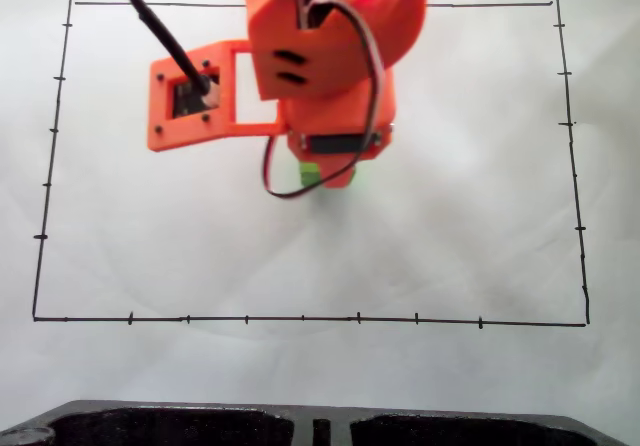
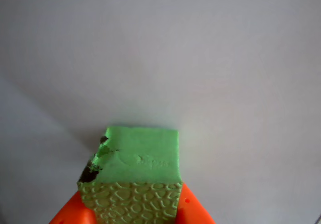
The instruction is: Grasp the colored block, Place it on the black dot, and then return the arm to the default position.
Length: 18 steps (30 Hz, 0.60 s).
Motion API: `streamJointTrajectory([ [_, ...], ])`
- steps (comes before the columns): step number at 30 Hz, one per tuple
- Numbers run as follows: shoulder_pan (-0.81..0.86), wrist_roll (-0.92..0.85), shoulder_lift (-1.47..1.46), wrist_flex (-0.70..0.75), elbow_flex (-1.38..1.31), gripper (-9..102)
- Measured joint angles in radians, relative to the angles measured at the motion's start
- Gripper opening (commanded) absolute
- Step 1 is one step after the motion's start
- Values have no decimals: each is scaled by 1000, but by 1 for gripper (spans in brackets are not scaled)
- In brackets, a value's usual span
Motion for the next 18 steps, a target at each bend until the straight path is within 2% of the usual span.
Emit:
streamJointTrajectory([
  [3,8,0,2,0,6,18],
  [10,18,-12,18,11,12,34],
  [18,18,-14,91,67,32,40],
])
